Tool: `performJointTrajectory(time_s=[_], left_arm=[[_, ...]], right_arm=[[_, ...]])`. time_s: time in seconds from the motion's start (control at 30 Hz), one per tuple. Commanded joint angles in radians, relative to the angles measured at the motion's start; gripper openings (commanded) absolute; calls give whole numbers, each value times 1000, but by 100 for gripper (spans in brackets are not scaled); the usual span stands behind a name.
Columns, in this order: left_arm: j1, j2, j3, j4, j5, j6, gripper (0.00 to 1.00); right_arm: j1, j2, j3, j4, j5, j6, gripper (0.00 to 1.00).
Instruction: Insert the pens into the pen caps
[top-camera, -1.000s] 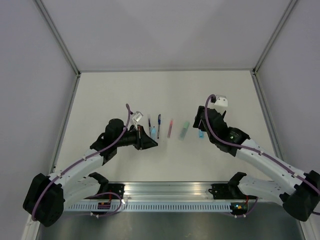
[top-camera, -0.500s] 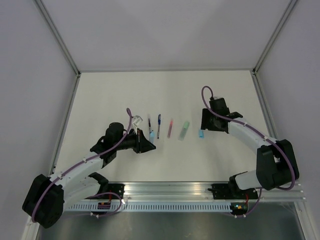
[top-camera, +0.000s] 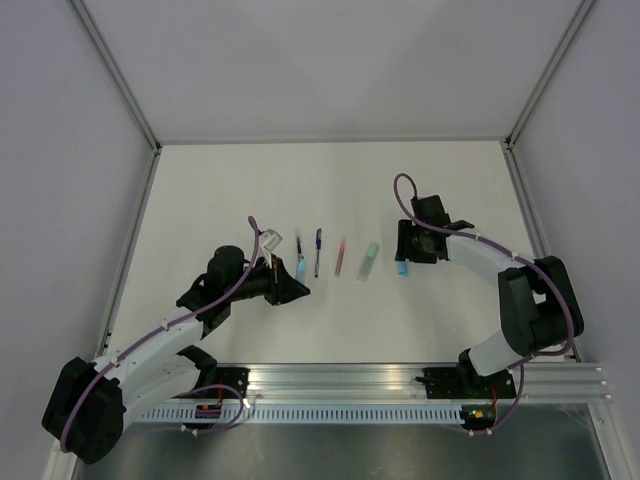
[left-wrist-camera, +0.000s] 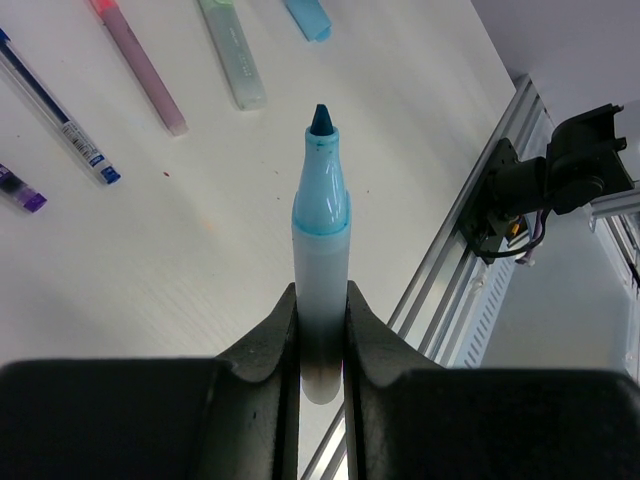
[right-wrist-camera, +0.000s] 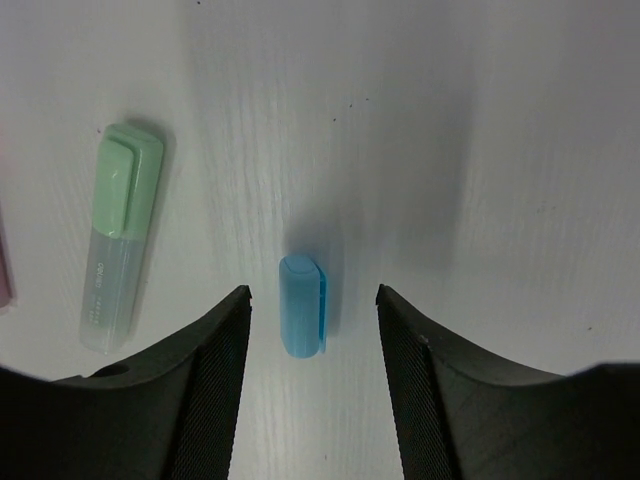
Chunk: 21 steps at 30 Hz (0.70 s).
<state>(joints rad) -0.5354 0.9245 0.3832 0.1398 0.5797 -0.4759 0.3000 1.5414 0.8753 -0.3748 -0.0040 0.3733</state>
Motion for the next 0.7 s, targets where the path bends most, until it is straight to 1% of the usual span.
performJointTrajectory(time_s=[0.0, 0.03, 0.2, 0.33, 0.37, 0.47, 0.57, 0.67], left_arm=[[-5, -7, -3, 9, -7, 42, 2], [-5, -7, -3, 9, -6, 42, 2], [-5, -10, -3, 4, -11, 43, 2], [-5, -12, -3, 6, -9, 43, 2], [-5, -12, -3, 4, -11, 43, 2], [-5, -10, 0, 3, -4, 43, 2], [-5, -18, -1, 1, -7, 45, 2], [-5, -26, -3, -3, -12, 45, 2]], right_arm=[[1, 22, -7, 42, -4, 18, 59], [2, 32, -9, 48, -8, 19, 57], [25, 74, -19, 71, -2, 33, 55], [44, 101, -21, 82, 18, 39, 47], [57, 108, -22, 82, 18, 42, 47], [79, 131, -10, 63, 30, 50, 45], [88, 132, -6, 50, 42, 62, 38], [94, 115, -6, 27, 59, 53, 38]])
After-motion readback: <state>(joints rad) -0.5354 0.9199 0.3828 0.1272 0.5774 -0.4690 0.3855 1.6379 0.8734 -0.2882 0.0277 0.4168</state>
